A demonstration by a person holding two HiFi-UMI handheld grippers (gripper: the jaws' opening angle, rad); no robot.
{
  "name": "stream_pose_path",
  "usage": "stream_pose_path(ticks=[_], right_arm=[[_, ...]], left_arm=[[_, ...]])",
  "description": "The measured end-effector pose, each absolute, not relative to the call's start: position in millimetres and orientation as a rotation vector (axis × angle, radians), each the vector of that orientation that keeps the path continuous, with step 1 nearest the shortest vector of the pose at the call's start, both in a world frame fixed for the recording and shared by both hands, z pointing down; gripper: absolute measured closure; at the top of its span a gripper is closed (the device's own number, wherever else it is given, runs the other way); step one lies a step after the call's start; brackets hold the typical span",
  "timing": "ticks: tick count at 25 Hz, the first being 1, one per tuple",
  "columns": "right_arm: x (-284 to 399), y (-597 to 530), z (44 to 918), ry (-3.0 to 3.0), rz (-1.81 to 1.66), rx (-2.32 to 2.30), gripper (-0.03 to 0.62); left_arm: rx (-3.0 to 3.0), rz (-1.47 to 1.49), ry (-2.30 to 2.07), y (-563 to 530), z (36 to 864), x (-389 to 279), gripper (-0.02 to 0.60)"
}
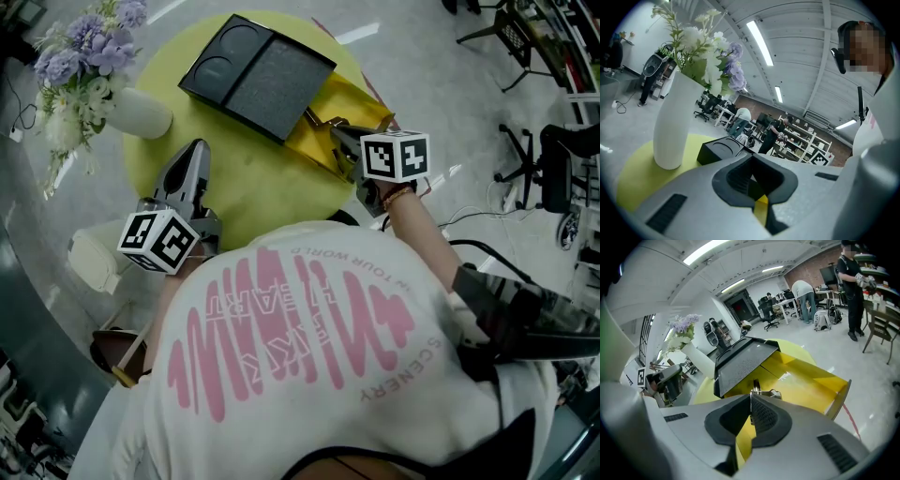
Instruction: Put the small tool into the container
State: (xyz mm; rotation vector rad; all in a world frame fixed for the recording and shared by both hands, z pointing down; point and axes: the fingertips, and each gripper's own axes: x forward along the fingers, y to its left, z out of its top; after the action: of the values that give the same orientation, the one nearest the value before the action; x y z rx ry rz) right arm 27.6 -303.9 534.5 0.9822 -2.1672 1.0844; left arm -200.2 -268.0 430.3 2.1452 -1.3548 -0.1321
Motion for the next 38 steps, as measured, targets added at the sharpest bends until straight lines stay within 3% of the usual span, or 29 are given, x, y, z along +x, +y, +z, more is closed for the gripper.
stream_pose_path(ticks=[38], right_arm=[[42,-318,550,-2.042,1.005,1.071,0.559]], left_arm=[[2.116,-0.133,-1.379,-261,438,-203,0.574]])
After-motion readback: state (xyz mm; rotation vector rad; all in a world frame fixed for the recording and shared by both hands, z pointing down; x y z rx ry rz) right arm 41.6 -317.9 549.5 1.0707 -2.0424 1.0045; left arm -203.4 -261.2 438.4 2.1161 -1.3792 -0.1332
